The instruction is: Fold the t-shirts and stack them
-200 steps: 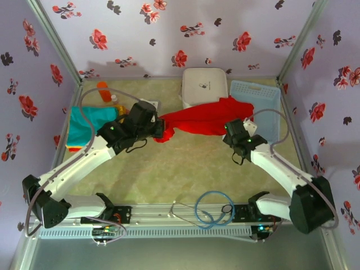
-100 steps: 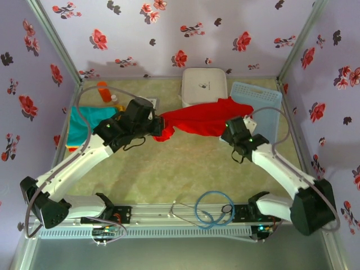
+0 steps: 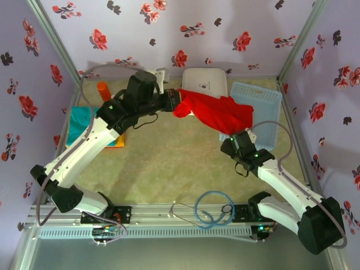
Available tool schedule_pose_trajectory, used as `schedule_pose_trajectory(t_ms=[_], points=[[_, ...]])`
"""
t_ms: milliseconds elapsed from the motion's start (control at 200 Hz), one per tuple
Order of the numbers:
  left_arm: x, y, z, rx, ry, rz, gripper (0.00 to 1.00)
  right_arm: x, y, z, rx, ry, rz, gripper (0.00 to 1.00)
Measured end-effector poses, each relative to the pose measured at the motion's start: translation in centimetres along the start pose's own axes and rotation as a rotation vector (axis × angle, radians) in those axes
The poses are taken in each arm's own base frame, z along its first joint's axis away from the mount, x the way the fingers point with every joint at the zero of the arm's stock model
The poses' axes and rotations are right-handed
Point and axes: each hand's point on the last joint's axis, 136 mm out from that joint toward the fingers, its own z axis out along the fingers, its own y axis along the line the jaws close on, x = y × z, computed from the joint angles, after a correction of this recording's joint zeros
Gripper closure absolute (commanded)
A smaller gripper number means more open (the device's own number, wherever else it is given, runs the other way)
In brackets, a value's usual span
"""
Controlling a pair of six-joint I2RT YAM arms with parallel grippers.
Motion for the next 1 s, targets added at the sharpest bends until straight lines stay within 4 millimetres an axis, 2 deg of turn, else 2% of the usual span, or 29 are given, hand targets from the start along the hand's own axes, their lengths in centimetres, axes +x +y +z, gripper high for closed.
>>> schedule_pose_trajectory(t_ms=[80,215,420,560,720,865,925,1000], points=[[-1.0,-1.1,-0.6,0.041,-0.016,0.001,1.00,0.1,0.0,0.4,-0.013,-0.016,0.010,0.18],[-2.7,-2.5,-1.8,0.102,-0.042,0.001,1.00,0.5,-1.1,1.6,0.014,-0.042,0.042,0.18],[-4.7,-1.7,-4.1,0.110,-0.082,-0.008,1.00,0.2,-2.4,3.2,0.099,-0.084,0.076,0.18],[-6.9,-1.3,-7.5,0.107,-0.148,-0.006,1.00,-0.7,-3.3,4.6,0.164,-0.086,0.104,0.17],[-8.6,-1.4,-12.0,0.116,-0.237,-0.004,1.00,-2.9,-3.7,5.5,0.216,-0.096,0.148,0.17],[-8.1,-1.6,-14.1,0.133,-0.265,0.001,1.00,-5.2,-5.1,5.5,0.248,-0.124,0.202,0.17],[-6.8,-0.7,-14.2,0.123,-0.254,-0.011,1.00,-6.3,-6.2,5.4,0.268,-0.137,0.232,0.17],[-4.6,1.4,-13.5,0.087,-0.218,-0.041,1.00,-7.5,-7.9,5.2,0.297,-0.150,0.271,0.17]])
